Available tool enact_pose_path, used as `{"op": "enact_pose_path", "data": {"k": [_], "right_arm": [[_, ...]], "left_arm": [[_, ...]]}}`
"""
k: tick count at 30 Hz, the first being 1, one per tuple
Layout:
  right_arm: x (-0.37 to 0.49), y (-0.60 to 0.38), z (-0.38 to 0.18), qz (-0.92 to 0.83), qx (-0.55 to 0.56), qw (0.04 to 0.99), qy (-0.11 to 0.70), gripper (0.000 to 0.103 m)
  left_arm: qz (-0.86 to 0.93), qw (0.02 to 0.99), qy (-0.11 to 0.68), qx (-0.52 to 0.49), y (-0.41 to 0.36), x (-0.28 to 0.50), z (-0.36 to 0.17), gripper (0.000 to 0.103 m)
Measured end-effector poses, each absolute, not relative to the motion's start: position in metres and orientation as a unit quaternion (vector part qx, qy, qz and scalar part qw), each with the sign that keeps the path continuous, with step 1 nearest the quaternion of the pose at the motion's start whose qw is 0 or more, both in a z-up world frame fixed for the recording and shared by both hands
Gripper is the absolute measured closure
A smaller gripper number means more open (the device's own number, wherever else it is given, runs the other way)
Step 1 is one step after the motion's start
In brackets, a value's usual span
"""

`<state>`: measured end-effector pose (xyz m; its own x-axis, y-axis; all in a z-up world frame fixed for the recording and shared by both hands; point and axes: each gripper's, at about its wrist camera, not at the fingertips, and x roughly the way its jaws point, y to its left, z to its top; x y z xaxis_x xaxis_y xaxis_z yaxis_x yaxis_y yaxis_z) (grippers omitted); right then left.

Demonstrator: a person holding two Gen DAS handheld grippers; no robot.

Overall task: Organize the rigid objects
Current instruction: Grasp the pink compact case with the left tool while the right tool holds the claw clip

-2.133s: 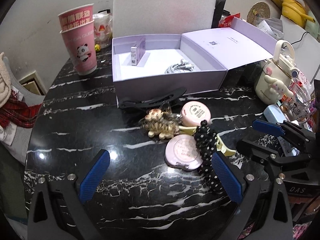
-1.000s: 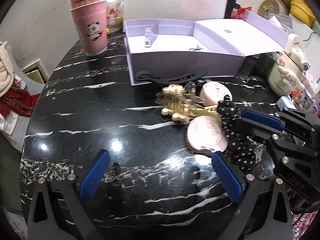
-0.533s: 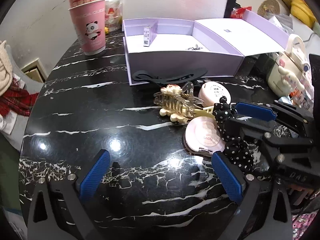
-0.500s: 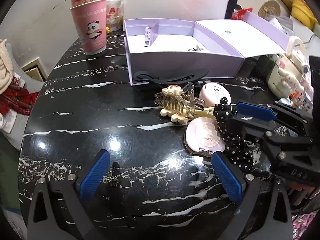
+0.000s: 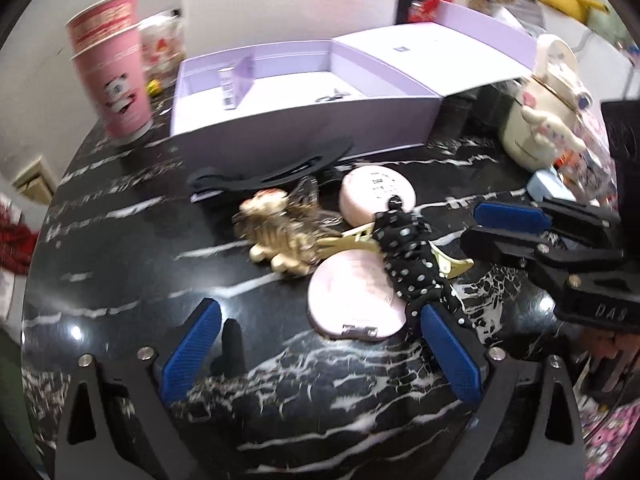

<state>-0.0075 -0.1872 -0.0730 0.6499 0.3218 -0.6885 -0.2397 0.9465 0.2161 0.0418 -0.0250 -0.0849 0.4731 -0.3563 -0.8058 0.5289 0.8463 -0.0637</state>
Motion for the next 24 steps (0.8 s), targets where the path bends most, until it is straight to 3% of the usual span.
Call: {"op": "enact_pose_path", "data": {"k": [2, 18, 21, 23, 24], "right_arm": [[-0.008, -0.190, -0.073, 0.152, 0.056, 0.907, 0.389, 0.061], [0.002, -0.189, -0.073, 0.166, 0.063, 0.902, 0.393, 0.061], [0.005, -0.188, -0.074, 0.173, 0.054, 0.899, 0.398, 0.061], [0.009, -0.185, -0.076, 0.177, 0.046, 0.896, 0.405, 0.061], [0.011, -0.184, -0.077, 0.179, 0.038, 0.895, 0.406, 0.061]], "left_arm": [[-0.276, 0.849, 0.436, 0.116, -0.027, 0.041, -0.082, 0.009], [-0.318, 0.832, 0.427, 0.158, -0.037, 0.044, -0.091, 0.015], [-0.318, 0.837, 0.417, 0.154, -0.042, 0.048, -0.090, 0.026], [-0.318, 0.839, 0.415, 0.151, -0.045, 0.049, -0.088, 0.044], [-0.320, 0.838, 0.414, 0.152, -0.047, 0.048, -0.088, 0.047]]}}
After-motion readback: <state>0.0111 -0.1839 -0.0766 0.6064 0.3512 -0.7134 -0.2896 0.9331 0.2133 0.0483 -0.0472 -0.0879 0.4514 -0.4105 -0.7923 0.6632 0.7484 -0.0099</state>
